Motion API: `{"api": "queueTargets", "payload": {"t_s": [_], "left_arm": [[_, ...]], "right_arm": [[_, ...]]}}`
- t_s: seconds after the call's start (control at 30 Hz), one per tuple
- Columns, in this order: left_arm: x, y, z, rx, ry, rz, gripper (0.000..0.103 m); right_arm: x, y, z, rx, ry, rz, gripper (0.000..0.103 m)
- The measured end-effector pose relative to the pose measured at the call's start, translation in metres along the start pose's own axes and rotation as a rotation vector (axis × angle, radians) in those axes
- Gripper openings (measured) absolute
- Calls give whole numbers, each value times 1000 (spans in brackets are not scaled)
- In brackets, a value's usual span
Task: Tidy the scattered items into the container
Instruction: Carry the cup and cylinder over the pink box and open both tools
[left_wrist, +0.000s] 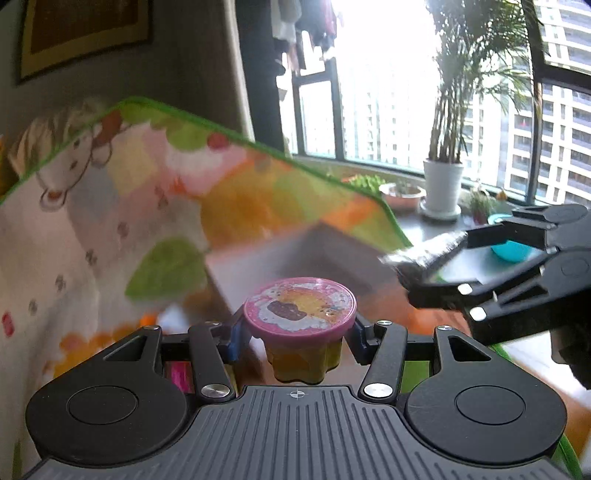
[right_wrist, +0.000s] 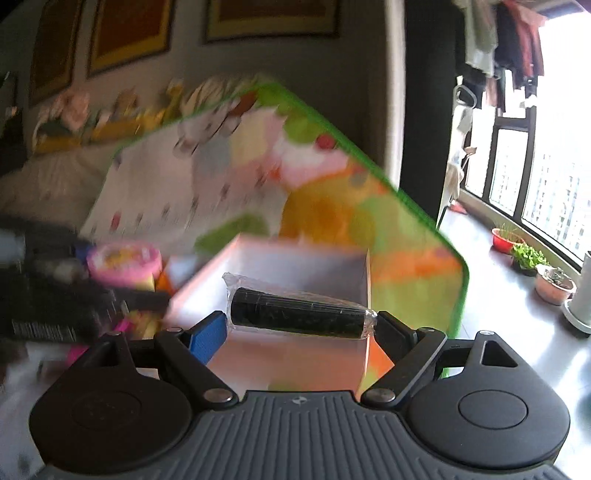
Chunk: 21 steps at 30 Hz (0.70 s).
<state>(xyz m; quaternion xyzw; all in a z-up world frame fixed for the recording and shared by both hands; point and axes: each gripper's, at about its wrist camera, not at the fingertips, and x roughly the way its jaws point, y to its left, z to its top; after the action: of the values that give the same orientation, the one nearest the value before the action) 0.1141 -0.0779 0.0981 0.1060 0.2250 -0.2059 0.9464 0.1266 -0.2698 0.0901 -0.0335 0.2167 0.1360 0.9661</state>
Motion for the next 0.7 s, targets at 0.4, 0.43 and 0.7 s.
{"api": "queueTargets", "payload": {"t_s": [0.4, 0.43, 0.7], "left_arm": [[91, 36, 27, 34, -63, 69, 96], [82, 38, 23, 19, -71, 67, 97], [6, 43, -33, -36, -40, 108, 101]], "right_arm": [[108, -68, 53, 274, -1, 44, 101], [103, -71, 47, 282, -26, 25, 103], [63, -60, 11, 233, -12, -22, 103]]}}
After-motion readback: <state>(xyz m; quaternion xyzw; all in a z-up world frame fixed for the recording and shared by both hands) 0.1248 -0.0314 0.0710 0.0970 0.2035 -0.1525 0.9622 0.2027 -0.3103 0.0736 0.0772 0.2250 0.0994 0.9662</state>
